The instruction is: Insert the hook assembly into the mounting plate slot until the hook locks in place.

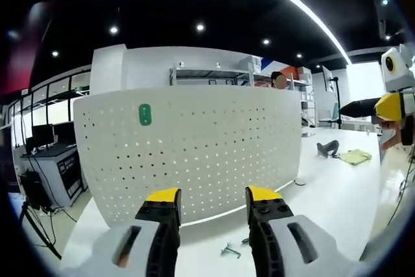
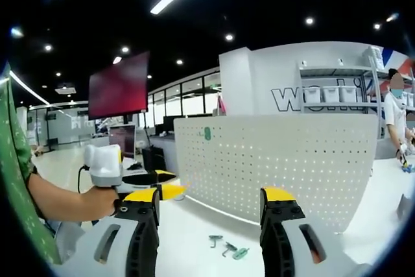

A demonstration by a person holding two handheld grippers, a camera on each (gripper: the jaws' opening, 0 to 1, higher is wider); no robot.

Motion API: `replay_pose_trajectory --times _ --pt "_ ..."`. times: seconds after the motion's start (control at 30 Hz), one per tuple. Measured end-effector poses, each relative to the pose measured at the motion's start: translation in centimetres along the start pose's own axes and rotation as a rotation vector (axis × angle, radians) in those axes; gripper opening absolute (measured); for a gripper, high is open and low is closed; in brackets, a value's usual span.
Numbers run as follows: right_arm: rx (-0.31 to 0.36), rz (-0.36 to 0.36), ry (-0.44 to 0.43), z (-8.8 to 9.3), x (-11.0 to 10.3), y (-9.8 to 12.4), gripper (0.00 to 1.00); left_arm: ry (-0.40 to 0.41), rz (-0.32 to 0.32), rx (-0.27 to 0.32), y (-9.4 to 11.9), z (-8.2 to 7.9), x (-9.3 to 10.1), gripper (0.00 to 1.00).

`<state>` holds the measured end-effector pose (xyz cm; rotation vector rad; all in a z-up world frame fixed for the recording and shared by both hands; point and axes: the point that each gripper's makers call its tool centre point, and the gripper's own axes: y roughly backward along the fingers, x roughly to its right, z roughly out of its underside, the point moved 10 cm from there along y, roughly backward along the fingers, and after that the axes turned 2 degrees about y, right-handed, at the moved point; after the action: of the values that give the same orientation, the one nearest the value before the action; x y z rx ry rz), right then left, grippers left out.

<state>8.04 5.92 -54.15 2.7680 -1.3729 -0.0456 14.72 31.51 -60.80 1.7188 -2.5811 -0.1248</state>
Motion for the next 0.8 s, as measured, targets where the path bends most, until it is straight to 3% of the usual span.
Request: replay_pose_trajectory --times 0.47,0.8 --pt "-0.023 0.006 -0.013 0.9 0.4 -0.3 0.63 0.008 0.005 -0.016 0.8 0.8 0.3 0.4" --pt "-0.05 0.005 -0.027 1.7 0.8 -0.9 0.63 0.008 0.006 -0.035 0.2 1.6 -0.1 0.39"
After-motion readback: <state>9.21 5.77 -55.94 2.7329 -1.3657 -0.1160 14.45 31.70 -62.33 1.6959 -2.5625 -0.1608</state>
